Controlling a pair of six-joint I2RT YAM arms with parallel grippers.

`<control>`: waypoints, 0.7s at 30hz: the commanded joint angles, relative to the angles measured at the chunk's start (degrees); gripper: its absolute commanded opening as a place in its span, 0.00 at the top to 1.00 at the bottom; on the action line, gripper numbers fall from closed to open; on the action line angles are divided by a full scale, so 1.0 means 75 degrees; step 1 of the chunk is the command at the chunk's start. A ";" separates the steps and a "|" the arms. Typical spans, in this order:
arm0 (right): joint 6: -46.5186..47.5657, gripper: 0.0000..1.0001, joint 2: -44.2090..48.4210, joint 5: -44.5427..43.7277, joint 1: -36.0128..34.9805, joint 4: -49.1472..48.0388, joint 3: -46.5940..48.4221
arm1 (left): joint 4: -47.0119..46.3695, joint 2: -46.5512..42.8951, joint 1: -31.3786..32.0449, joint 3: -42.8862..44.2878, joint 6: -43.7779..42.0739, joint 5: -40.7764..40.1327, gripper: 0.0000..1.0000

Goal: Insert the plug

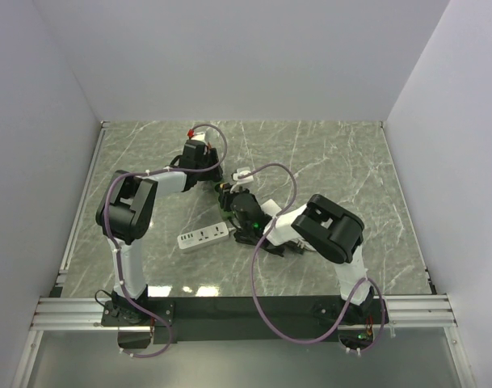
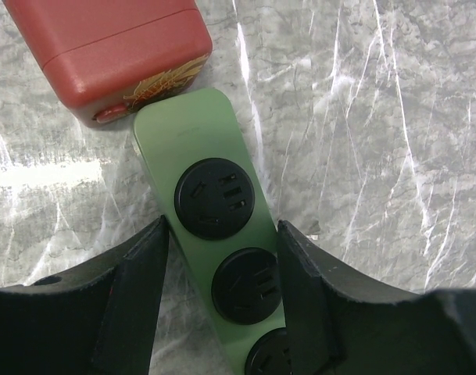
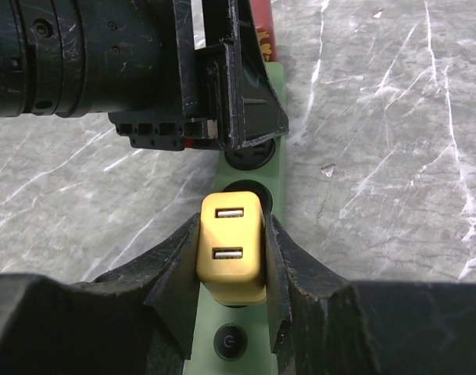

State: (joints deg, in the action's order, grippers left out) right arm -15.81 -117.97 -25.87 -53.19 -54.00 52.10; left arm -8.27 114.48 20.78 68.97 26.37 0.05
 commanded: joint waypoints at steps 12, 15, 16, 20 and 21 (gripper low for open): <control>-0.1946 1.00 -0.1731 0.3180 -0.1322 0.4376 -0.1087 | 0.0435 0.0452 0.0183 0.0062 -0.0563 0.0051 0.75; -0.1783 1.00 -0.1883 0.3168 -0.1322 0.4668 -0.0760 | 0.0423 0.0452 0.0183 0.0073 -0.0563 0.0098 0.75; -0.1724 1.00 -0.1930 0.3145 -0.1334 0.4761 -0.0585 | 0.0447 0.0451 0.0183 0.0074 -0.0563 0.0063 0.76; -0.1548 1.00 -0.2071 0.3132 -0.1357 0.5101 -0.0314 | 0.0365 0.0416 0.0183 0.0039 -0.0563 0.0016 0.75; -0.1548 1.00 -0.2094 0.3144 -0.1381 0.5067 -0.0313 | 0.0353 0.0393 0.0183 0.0015 -0.0551 0.0051 0.75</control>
State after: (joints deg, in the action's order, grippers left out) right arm -19.88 -120.11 -29.34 -54.52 -51.68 53.74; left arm -8.12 114.69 20.84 69.36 26.00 -0.16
